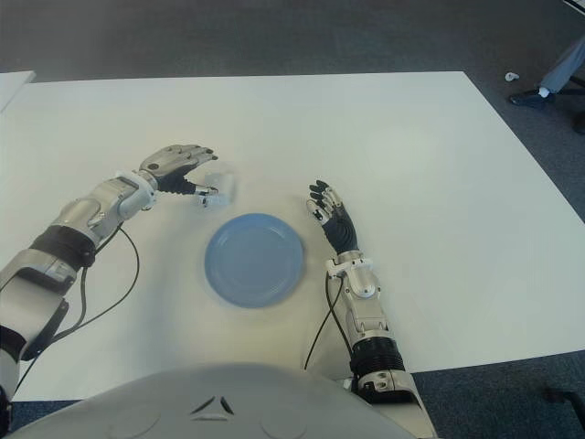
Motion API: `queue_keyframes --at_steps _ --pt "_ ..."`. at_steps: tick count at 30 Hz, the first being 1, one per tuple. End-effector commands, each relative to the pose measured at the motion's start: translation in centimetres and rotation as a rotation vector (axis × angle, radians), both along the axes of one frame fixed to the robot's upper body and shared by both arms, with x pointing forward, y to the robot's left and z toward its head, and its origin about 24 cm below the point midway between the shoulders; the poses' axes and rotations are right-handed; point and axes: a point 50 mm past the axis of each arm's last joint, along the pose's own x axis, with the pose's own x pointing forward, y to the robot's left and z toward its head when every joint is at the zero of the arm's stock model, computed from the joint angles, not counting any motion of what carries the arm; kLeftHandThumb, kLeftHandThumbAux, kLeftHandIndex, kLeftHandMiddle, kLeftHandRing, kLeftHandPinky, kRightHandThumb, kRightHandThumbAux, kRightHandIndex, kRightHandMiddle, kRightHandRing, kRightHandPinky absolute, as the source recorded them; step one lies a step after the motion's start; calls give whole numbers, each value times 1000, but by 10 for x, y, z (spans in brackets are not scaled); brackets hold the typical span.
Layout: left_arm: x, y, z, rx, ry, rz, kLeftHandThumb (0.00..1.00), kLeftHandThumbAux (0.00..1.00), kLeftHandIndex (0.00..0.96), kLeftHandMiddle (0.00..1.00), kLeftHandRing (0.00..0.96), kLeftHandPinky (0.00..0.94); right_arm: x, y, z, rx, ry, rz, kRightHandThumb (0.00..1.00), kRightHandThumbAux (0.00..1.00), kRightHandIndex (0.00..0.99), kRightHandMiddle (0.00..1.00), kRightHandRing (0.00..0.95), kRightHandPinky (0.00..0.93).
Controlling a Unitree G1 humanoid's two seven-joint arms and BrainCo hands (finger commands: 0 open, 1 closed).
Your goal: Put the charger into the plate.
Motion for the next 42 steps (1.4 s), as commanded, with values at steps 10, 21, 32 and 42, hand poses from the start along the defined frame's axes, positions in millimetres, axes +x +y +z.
queue_keyframes --at_steps 10,21,32,42 --pt "-5 1 -18 82 -28 -75 182 242 0 0 0 0 -9 -1 -15 -14 94 -10 0 418 102 177 142 86" --pt "-6 1 -23 114 -26 -97 180 238 0 0 0 0 -9 0 -15 -11 92 -9 0 412 95 172 142 93" --pt "-6 1 -27 116 -13 -97 192 244 0 0 0 0 -9 2 -15 -9 92 -9 0 417 95 170 140 95" --pt "-7 2 -30 121 -3 -98 186 246 0 0 0 0 -9 3 -15 -6 92 -9 0 414 90 167 138 94"
